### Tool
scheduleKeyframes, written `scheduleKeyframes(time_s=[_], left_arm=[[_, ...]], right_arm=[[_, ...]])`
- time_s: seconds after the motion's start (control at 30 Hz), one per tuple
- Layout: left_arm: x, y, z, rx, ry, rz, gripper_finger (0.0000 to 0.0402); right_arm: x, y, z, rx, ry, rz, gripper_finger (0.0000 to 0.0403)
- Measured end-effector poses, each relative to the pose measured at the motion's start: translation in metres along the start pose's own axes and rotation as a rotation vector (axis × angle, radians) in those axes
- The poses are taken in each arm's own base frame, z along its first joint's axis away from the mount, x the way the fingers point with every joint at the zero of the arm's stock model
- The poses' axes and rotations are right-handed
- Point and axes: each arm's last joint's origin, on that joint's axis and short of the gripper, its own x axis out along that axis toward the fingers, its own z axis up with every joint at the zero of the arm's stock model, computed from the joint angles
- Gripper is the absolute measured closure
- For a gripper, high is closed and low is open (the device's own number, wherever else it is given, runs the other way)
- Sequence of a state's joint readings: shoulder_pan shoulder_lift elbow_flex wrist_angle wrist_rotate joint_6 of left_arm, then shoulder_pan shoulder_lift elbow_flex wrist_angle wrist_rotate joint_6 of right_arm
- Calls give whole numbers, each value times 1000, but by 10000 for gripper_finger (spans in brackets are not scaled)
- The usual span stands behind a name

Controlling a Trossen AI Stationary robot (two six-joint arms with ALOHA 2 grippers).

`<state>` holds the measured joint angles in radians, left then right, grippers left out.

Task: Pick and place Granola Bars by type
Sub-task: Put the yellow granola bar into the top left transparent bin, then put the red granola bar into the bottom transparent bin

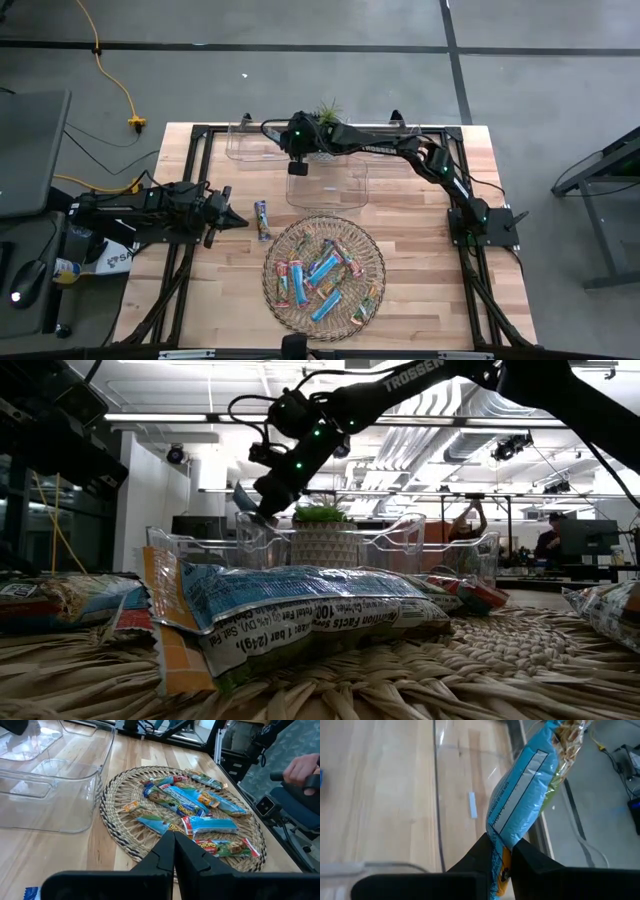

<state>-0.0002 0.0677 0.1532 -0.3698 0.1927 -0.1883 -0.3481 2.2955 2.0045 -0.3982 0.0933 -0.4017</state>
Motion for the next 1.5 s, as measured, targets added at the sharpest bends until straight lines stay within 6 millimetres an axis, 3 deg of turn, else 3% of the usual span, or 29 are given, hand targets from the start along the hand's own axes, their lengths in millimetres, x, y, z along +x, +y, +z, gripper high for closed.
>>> scheduleKeyframes(time_s=[0.4, 0.77, 1.0, 1.27, 1.5], left_arm=[[0, 0, 0, 0, -2, 10, 401], [0, 0, 0, 0, -2, 10, 401], [0, 0, 0, 0, -2, 10, 401], [0, 0, 0, 0, -2, 10, 401], [0, 0, 0, 0, -2, 10, 401]], right_arm=[[1, -8, -5, 78, 16, 6, 371], [1, -8, -5, 76, 23, -12, 315], [1, -8, -3, 96, 4, -17, 307], [-9, -8, 22, 99, -124, -71, 306], [-39, -6, 65, 162, -256, -112, 306]])
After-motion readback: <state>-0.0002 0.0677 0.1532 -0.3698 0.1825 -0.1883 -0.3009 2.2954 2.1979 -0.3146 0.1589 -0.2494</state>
